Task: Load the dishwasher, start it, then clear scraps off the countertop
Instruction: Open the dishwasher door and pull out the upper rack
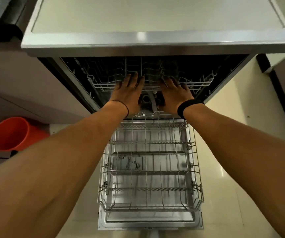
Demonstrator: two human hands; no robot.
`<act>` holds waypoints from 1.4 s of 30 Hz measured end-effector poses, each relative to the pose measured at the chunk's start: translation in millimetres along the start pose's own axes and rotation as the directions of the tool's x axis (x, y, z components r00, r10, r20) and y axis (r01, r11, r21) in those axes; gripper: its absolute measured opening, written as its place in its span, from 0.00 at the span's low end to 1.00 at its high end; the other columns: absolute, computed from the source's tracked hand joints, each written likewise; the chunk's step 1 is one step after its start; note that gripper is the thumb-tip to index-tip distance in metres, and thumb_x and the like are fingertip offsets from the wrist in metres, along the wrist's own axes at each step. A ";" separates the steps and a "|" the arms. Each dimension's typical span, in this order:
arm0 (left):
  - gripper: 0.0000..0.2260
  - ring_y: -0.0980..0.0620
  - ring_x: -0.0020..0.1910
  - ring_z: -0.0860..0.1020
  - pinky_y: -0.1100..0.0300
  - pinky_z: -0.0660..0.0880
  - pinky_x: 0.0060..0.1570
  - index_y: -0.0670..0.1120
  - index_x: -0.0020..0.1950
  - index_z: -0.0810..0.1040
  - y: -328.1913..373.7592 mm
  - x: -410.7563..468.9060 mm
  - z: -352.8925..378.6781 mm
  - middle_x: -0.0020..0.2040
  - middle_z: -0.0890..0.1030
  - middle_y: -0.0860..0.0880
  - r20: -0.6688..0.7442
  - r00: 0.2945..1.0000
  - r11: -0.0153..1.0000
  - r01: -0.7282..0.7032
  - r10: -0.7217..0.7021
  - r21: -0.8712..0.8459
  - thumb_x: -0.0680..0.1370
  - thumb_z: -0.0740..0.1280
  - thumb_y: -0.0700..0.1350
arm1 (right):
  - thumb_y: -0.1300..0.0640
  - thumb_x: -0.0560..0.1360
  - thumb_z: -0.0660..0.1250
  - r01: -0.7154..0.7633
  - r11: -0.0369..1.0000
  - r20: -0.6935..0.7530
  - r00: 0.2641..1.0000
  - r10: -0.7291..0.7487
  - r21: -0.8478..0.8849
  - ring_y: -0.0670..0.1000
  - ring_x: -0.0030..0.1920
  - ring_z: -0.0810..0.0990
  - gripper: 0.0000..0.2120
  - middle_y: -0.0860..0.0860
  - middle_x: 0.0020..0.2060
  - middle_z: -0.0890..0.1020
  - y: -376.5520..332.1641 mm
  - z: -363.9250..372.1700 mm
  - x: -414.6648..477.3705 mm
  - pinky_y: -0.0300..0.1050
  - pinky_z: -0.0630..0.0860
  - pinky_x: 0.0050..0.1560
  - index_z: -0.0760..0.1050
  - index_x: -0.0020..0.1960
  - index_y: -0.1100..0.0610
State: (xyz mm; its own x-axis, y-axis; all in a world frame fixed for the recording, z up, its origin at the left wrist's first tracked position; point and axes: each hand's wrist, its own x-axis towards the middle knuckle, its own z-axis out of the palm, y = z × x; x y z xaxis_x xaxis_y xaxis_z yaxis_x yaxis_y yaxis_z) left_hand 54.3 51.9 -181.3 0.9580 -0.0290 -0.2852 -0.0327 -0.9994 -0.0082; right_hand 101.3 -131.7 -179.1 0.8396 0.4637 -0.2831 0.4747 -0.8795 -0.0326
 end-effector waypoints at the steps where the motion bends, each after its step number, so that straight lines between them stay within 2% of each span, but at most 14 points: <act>1: 0.40 0.42 0.82 0.41 0.41 0.48 0.79 0.50 0.83 0.39 -0.6 5.0 2.2 0.83 0.40 0.46 0.000 1.000 1.000 -0.007 0.007 -0.008 0.82 0.64 0.53 | 0.41 0.76 0.68 -0.001 1.000 0.002 1.000 0.001 -0.006 0.59 0.80 0.48 0.46 0.55 0.81 0.49 3.6 1.7 2.8 0.63 0.51 0.78 0.44 0.82 0.52; 6: 0.42 0.42 0.82 0.44 0.42 0.48 0.80 0.49 0.83 0.39 -2.2 26.9 14.6 0.84 0.43 0.46 0.058 0.998 0.998 -0.020 0.023 -0.058 0.80 0.65 0.55 | 0.40 0.76 0.68 -0.004 1.000 0.040 0.999 0.004 -0.013 0.59 0.81 0.47 0.47 0.56 0.81 0.48 16.1 15.8 16.1 0.63 0.48 0.78 0.44 0.82 0.53; 9: 0.42 0.43 0.82 0.46 0.42 0.48 0.80 0.49 0.83 0.40 -2.5 28.5 21.8 0.84 0.45 0.45 0.045 0.999 0.998 -0.022 0.025 -0.056 0.80 0.65 0.55 | 0.40 0.75 0.69 -0.010 1.000 0.019 1.000 0.010 0.004 0.59 0.81 0.47 0.47 0.56 0.81 0.49 16.8 23.1 16.5 0.62 0.48 0.79 0.44 0.82 0.54; 15: 0.42 0.40 0.80 0.54 0.41 0.53 0.78 0.49 0.83 0.47 1.1 16.7 23.0 0.82 0.55 0.44 -0.024 0.999 0.993 -0.024 0.022 -0.117 0.77 0.69 0.56 | 0.42 0.73 0.71 0.006 1.000 -0.031 1.000 -0.005 0.025 0.63 0.78 0.56 0.47 0.59 0.77 0.58 8.5 28.7 2.5 0.61 0.53 0.78 0.49 0.81 0.54; 20: 0.41 0.39 0.78 0.58 0.42 0.55 0.78 0.49 0.83 0.51 9.9 -10.9 27.6 0.78 0.62 0.43 0.015 1.000 0.995 -0.020 0.022 -0.102 0.76 0.69 0.57 | 0.41 0.73 0.72 -0.013 1.000 0.009 1.000 0.013 0.027 0.62 0.78 0.55 0.49 0.58 0.77 0.58 -0.9 34.0 -22.9 0.59 0.52 0.79 0.47 0.81 0.55; 27: 0.39 0.40 0.78 0.57 0.43 0.53 0.78 0.49 0.82 0.51 28.4 -69.7 40.6 0.79 0.61 0.44 0.093 0.996 0.991 0.016 -0.003 -0.134 0.78 0.68 0.55 | 0.40 0.74 0.70 -0.018 0.999 0.118 0.993 0.012 0.044 0.61 0.79 0.51 0.49 0.58 0.79 0.53 -16.9 40.8 -84.7 0.57 0.50 0.79 0.43 0.82 0.55; 34: 0.35 0.38 0.76 0.62 0.40 0.60 0.74 0.48 0.81 0.55 45.8 -125.5 41.5 0.78 0.63 0.42 0.207 0.978 0.990 0.009 0.021 -0.139 0.79 0.67 0.54 | 0.40 0.72 0.72 -0.043 0.996 0.190 0.981 0.027 0.082 0.64 0.77 0.57 0.47 0.60 0.76 0.60 -36.8 47.7 -143.3 0.60 0.58 0.77 0.52 0.80 0.58; 38: 0.35 0.38 0.76 0.63 0.40 0.62 0.74 0.46 0.81 0.56 59.7 -164.2 49.3 0.77 0.64 0.41 0.253 0.965 0.987 -0.027 0.067 -0.160 0.79 0.67 0.53 | 0.40 0.72 0.73 -0.060 0.995 0.213 0.976 0.042 0.080 0.64 0.78 0.55 0.49 0.60 0.76 0.59 -43.9 56.5 -183.3 0.60 0.58 0.77 0.50 0.80 0.59; 42: 0.37 0.38 0.77 0.61 0.42 0.60 0.76 0.46 0.82 0.53 72.0 -180.5 49.8 0.78 0.62 0.42 0.268 0.960 0.975 -0.027 0.086 -0.219 0.79 0.68 0.52 | 0.40 0.73 0.72 -0.045 0.997 0.279 0.960 0.024 0.070 0.62 0.80 0.50 0.50 0.60 0.79 0.53 -34.2 51.6 -199.7 0.59 0.54 0.78 0.45 0.81 0.58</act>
State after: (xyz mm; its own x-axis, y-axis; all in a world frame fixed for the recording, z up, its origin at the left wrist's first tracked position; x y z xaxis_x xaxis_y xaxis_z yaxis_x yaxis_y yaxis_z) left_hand -135.1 -14.0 -178.1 0.8400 -0.1096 -0.5313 0.0049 -0.9778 0.2094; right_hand -96.2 -199.7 -170.9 0.7433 0.3944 -0.5403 0.4169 -0.9048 -0.0869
